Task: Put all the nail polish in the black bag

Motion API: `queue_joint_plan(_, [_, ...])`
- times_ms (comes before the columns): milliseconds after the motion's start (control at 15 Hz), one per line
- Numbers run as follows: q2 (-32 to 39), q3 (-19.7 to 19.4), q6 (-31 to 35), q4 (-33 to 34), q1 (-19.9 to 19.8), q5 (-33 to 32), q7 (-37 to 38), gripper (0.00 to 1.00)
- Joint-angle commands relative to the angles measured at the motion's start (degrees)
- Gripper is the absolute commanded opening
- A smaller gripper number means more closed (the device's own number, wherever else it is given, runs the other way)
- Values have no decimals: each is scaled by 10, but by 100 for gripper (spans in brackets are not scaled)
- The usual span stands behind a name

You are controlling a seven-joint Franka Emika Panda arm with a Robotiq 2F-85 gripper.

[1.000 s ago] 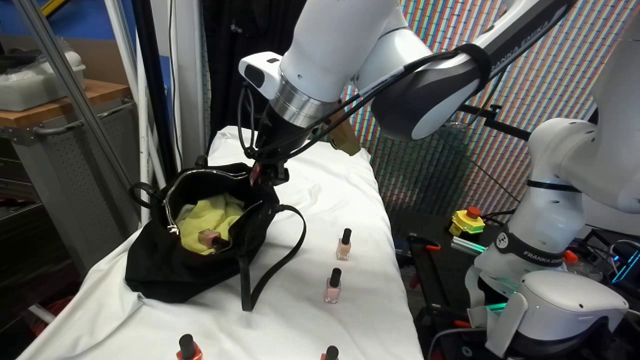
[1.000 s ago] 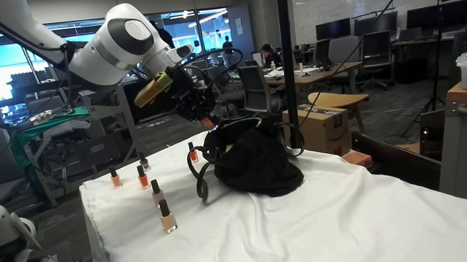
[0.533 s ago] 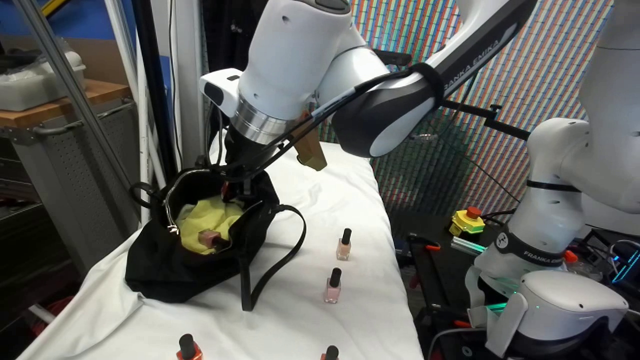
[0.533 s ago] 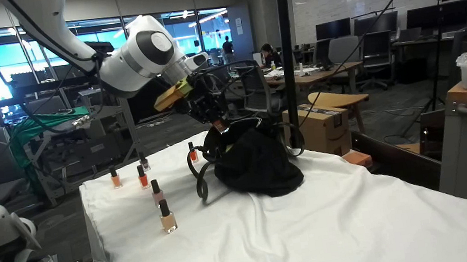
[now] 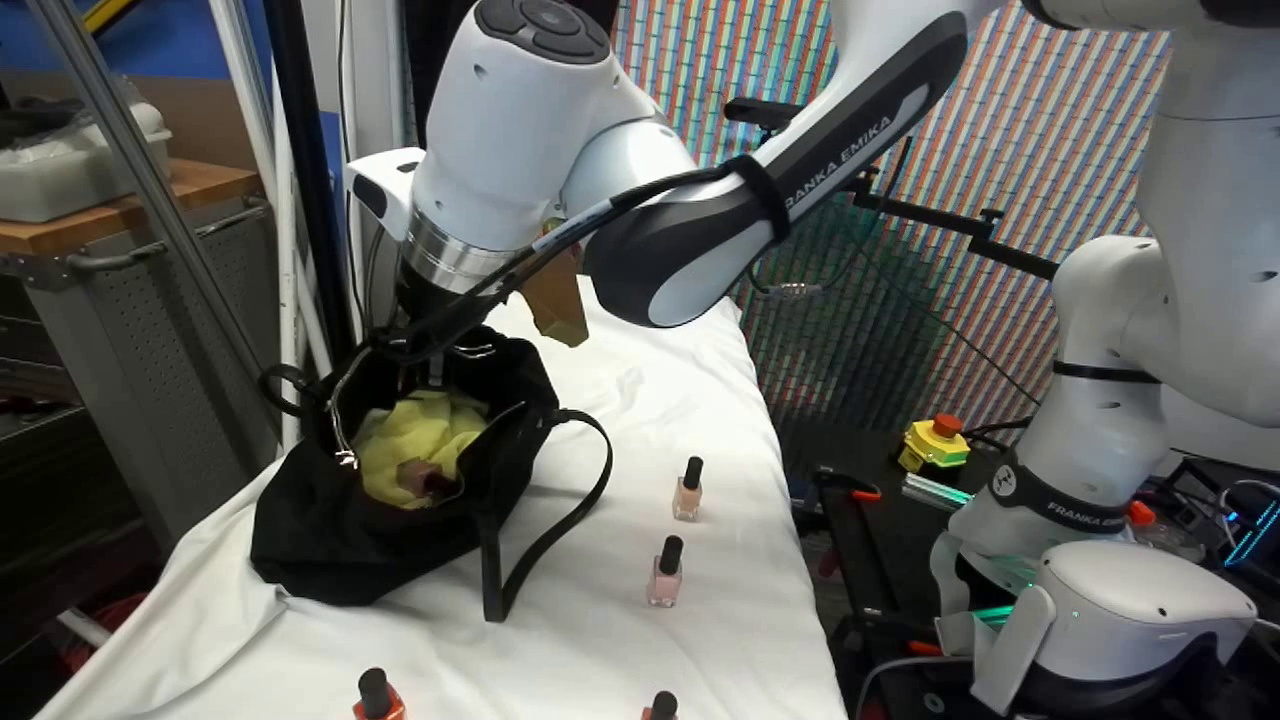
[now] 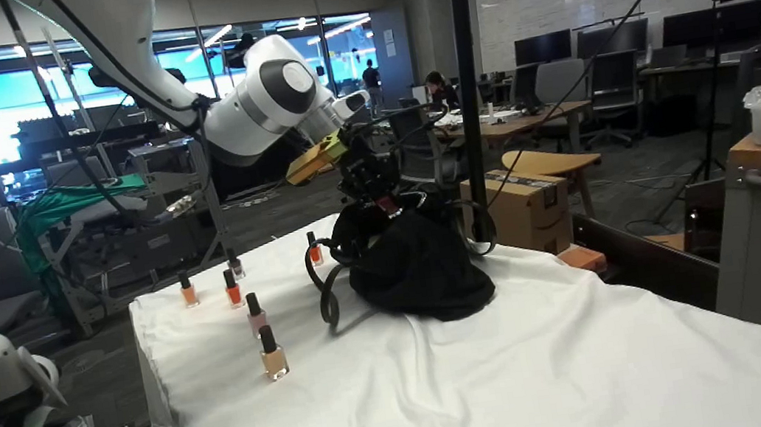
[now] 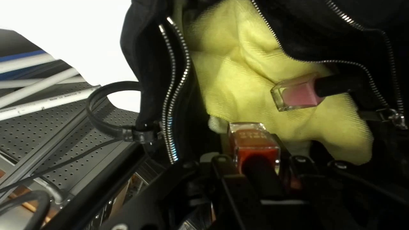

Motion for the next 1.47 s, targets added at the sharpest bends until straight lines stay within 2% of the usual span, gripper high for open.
queue_joint_plan(0, [35,-27,3,51,12,-3,10,66])
queue_joint_plan(267, [46,-44,6,59,12,-4,15,92])
queue_joint_plan(400, [39,-48,4,49,12,-3,14,100])
queue_joint_plan(800, [-51,-19,-35,-51,3,44,-25,100])
queue_joint_plan(1133, [-161,25,-131,-153,-3,153,-72,100])
queue_joint_plan(1400, [-243,50,-185,-230,-1,216,-68,100])
